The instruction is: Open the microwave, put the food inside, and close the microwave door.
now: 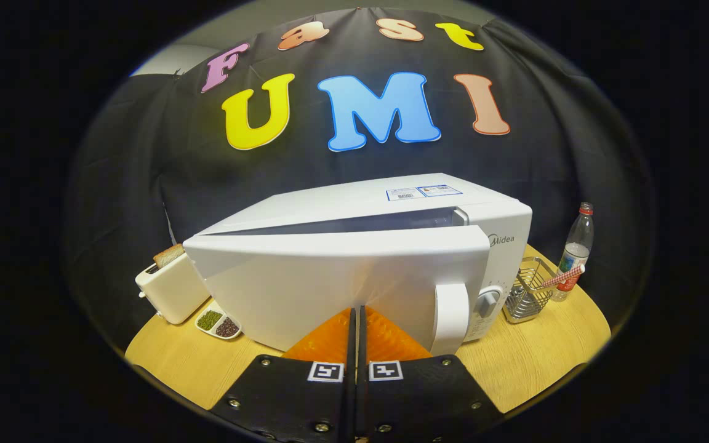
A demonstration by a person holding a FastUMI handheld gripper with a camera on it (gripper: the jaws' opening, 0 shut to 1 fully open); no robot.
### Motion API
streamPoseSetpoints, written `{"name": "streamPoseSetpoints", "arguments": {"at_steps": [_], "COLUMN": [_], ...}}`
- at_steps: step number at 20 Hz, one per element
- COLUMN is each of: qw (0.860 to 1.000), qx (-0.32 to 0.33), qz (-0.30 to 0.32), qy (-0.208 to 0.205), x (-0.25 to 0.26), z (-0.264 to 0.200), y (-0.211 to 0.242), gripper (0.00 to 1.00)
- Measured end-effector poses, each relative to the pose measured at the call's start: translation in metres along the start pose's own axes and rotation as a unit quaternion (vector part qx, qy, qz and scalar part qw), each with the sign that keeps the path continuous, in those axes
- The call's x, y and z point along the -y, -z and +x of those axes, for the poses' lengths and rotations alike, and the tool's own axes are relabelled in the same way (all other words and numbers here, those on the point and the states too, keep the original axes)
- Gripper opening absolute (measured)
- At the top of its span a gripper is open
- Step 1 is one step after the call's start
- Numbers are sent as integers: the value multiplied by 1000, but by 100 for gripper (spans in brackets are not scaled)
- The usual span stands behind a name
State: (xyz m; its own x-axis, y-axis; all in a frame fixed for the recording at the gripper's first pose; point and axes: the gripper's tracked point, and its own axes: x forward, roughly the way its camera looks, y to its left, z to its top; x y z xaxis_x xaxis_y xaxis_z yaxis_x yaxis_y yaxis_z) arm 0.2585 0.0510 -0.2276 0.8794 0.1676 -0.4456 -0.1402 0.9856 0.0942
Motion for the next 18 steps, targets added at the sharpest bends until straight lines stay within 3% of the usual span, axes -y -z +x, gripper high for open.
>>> {"name": "streamPoseSetpoints", "arguments": {"at_steps": [11, 13, 18], "qw": [999, 999, 997], "qx": [18, 25, 66], "qz": [-12, -7, -34], "qy": [32, 31, 36], "x": [2, -1, -9], "z": [25, 15, -36], "y": [-15, -21, -44], "gripper": [2, 6, 6]}}
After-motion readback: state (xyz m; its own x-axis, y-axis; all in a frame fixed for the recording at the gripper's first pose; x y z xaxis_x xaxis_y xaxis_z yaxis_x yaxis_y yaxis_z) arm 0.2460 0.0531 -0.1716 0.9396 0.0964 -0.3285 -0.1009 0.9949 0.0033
